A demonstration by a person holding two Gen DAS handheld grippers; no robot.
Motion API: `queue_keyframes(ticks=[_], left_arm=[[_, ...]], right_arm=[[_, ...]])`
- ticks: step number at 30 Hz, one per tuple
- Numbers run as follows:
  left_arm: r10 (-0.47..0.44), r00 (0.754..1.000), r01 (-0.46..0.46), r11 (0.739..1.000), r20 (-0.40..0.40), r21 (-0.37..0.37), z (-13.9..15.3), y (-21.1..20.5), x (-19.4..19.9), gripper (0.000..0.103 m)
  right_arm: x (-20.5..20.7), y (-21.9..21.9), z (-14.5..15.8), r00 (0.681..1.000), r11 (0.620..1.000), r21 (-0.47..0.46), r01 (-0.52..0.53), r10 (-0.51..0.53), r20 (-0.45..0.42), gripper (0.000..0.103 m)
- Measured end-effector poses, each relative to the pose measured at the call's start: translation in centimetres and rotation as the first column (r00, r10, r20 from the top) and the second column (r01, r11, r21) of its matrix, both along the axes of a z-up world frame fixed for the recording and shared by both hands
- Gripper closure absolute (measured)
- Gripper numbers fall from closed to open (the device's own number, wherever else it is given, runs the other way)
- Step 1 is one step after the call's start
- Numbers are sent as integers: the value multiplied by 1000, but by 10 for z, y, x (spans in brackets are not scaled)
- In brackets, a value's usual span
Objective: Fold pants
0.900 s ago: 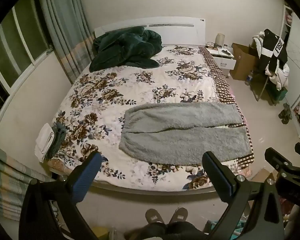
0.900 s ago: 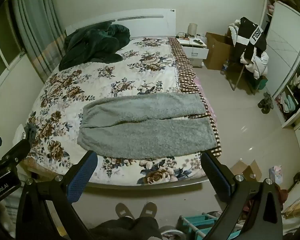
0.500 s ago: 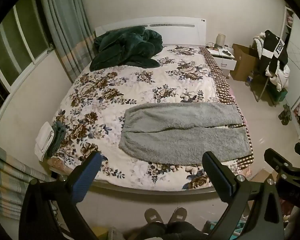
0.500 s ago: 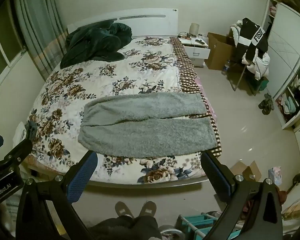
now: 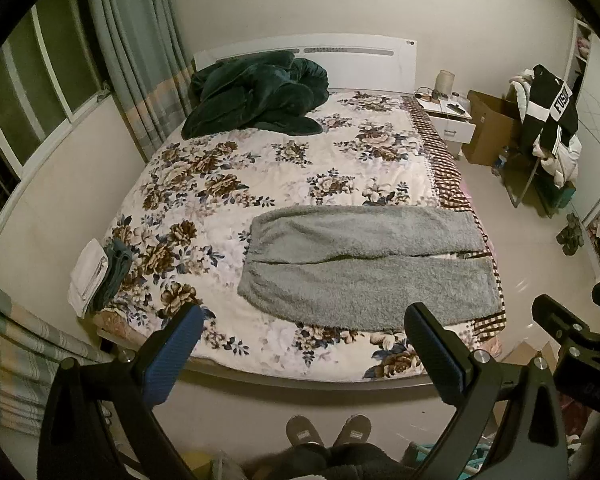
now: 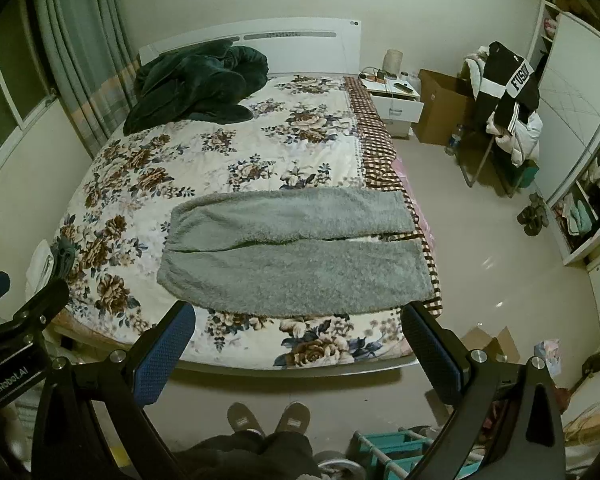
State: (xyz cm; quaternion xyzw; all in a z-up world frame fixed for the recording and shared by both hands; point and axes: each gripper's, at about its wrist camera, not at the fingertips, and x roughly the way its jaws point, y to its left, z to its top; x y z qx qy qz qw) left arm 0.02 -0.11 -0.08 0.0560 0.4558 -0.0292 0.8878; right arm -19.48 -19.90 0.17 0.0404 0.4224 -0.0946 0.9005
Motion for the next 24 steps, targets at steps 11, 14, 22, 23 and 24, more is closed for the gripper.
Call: queue_keyframes(ticks=[11,14,22,23,24], left_arm=[[5,1000,-5,1000,0,-8,4,10,-4,0],[4,1000,-4,1000,-2,-10,0,9,-5,0],[7,1000,-7,1000,-5,-13,-3,9,-3,0],[6,1000,-6,1000,-7,-14,-3,9,-3,0],[7,1000,-7,1000,-7,-14,-4,9,-3,0]], right_arm=[[0,3,4,1000,1000,-7,-2,2,-3,0],[1,2,5,1000,1000,-7,-4,4,-4,0],[3,0,6,1000,1000,-7,-4,4,-7,0],[3,1,6,1000,1000,-7,-4,4,-6,0],[3,1,6,1000,1000,-7,-5,4,-7,0]])
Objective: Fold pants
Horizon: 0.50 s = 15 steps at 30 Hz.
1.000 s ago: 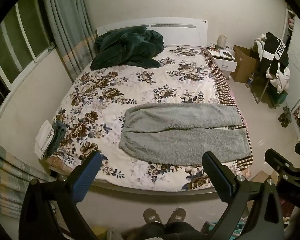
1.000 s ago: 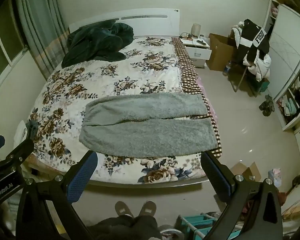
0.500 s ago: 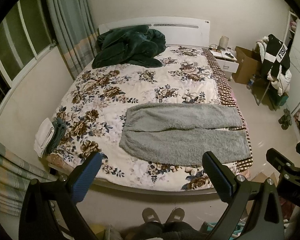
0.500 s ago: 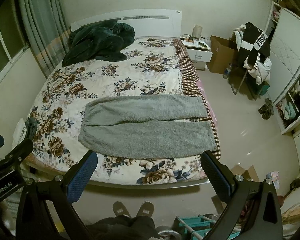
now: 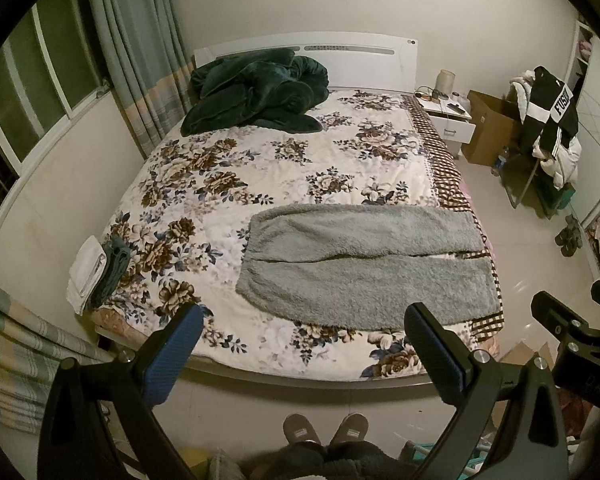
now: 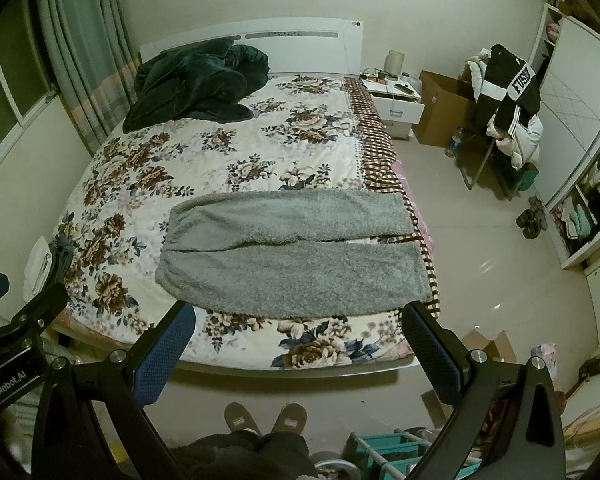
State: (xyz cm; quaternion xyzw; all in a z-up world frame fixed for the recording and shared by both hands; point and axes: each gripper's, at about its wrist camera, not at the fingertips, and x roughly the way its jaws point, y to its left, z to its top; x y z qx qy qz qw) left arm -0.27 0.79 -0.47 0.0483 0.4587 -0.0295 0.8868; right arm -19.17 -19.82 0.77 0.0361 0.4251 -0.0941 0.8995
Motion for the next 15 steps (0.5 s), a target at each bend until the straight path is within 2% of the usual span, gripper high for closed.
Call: queue_keyframes(ticks=[15], left_arm=[[-1,1000,1,1000,-4,-3,-1,2,-1,0]], right_arm=[[2,-4,4,1000,1000,7,-4,4,0,0]])
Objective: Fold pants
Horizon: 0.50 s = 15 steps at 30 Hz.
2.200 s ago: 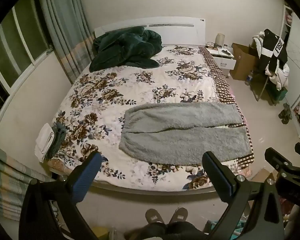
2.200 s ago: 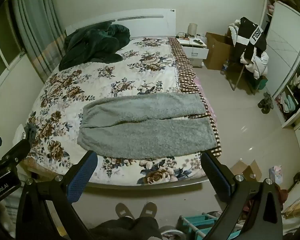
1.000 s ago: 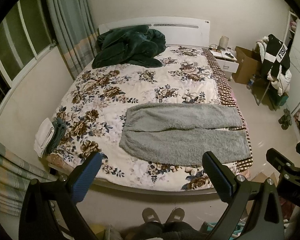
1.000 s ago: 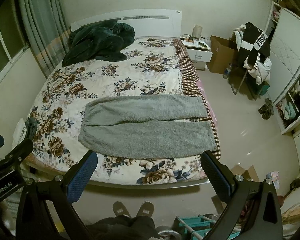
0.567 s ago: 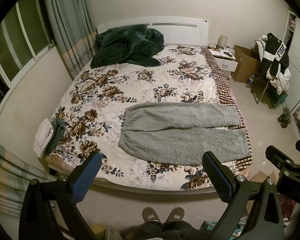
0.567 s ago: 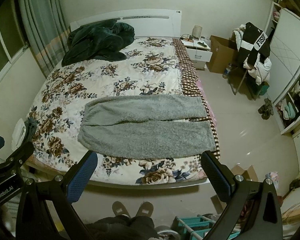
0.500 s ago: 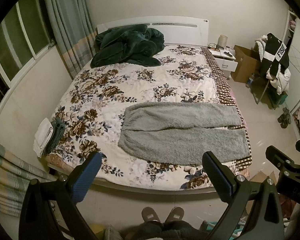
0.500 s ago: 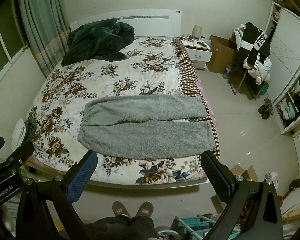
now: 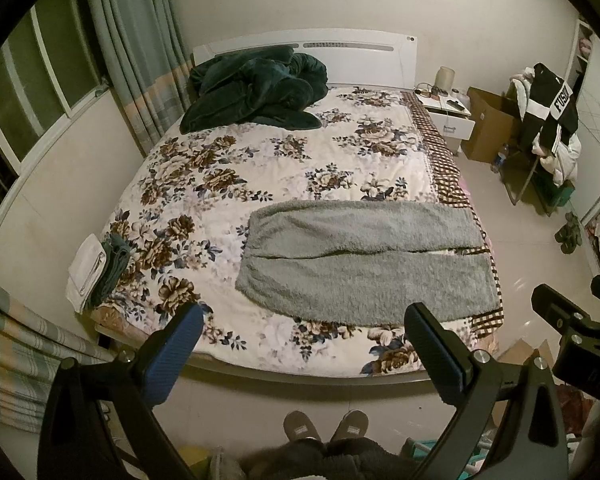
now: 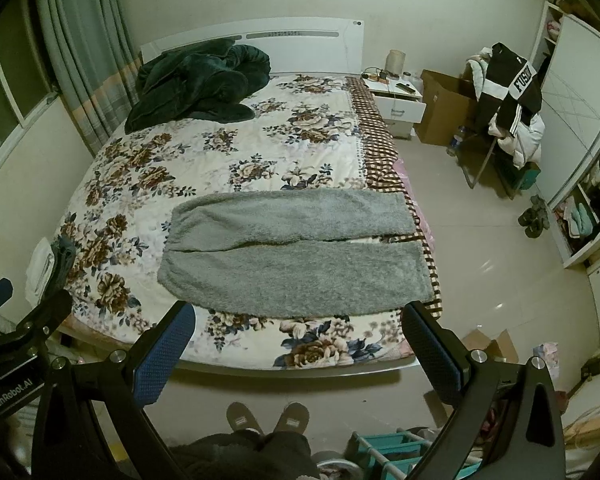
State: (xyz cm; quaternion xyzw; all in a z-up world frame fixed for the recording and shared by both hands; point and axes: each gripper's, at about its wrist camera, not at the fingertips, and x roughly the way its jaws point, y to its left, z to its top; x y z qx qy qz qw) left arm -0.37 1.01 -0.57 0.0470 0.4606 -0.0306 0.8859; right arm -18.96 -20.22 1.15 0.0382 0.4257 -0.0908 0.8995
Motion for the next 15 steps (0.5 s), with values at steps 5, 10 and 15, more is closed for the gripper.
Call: queue_keyframes(ticks=[5,10,15], left_arm=[[-1,1000,1,1000,0,-1,0,0,1,0],[-1,1000,1,1000,-2,0,0,-1,1,0],[0,1000,0,1000,-3,-1,1,-1,2,0]], right_arm=[[1,2,0,1000,1000,0,1,-1,-2,0],[2,-2,-5,1000,1000,2,0,0,-2,0],[2,-2,-5,1000,1000,4,-1,1,-2,0]])
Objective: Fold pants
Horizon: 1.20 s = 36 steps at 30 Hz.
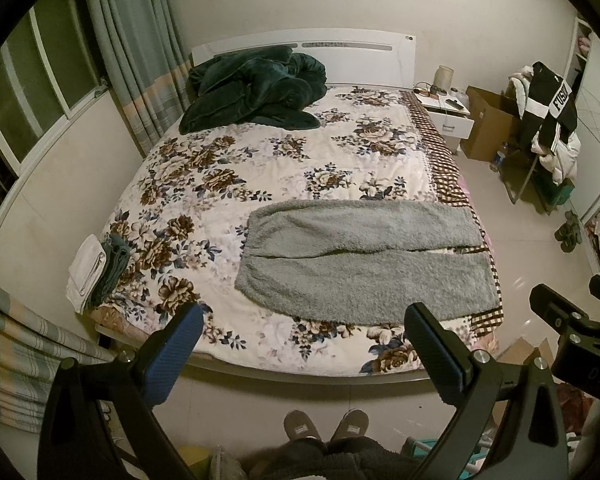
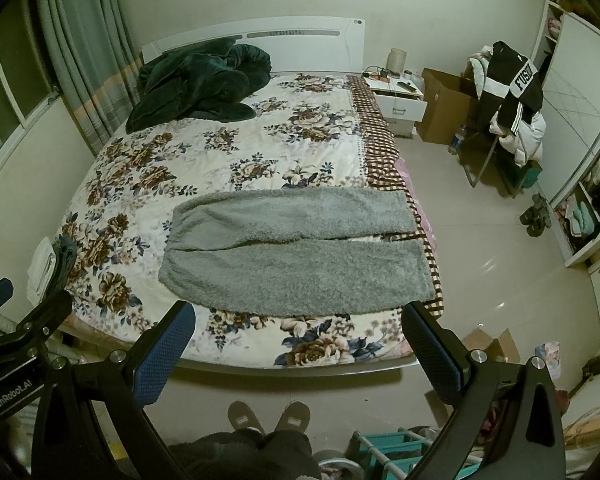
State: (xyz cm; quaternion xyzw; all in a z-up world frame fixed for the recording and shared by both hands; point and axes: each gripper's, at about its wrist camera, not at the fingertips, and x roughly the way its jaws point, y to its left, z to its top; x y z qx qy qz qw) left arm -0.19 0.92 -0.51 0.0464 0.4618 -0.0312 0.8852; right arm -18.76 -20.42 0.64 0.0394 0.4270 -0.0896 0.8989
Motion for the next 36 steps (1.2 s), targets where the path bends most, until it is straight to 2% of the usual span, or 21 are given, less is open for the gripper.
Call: queue_keyframes(ticks=[14,17,20,21,24,28,32,36], left_arm=[[-1,1000,1,1000,0,7,-3,0,-3,0],[11,1000,-11,1000,13,20,-8,-2,1,0],[54,997,-56,998,59,29,-15,-2,13,0],[63,996,-65,997,66,29,-20,-15,17,0],[124,989,-127,992,83,26,-33,-16,47,0],[175,982,-177,984,64,28,-55,-20,91,0],[202,979,-202,978,0,44,-91,-23,150,0],[218,971,-216,976,-93,40,-135,-27,222,0]], right_arm=[[-8,-7,-9,1000,1000,16,-6,7,-13,0],[1,-22,-23,1000,1000,26,8,-7,-20,0],[16,-39,-39,999,999,30,32,-32,-12,0],[22,-46,-45,999,999,33,41,-41,-7,0],[49,-69,-64,997,996,55,73,-73,-8,0],[101,-99,-87,992,989,76,126,-125,-11,0],[168,-127,-115,984,978,112,178,-174,-39,0],[255,-161,-156,965,952,163,261,-250,-83,0]])
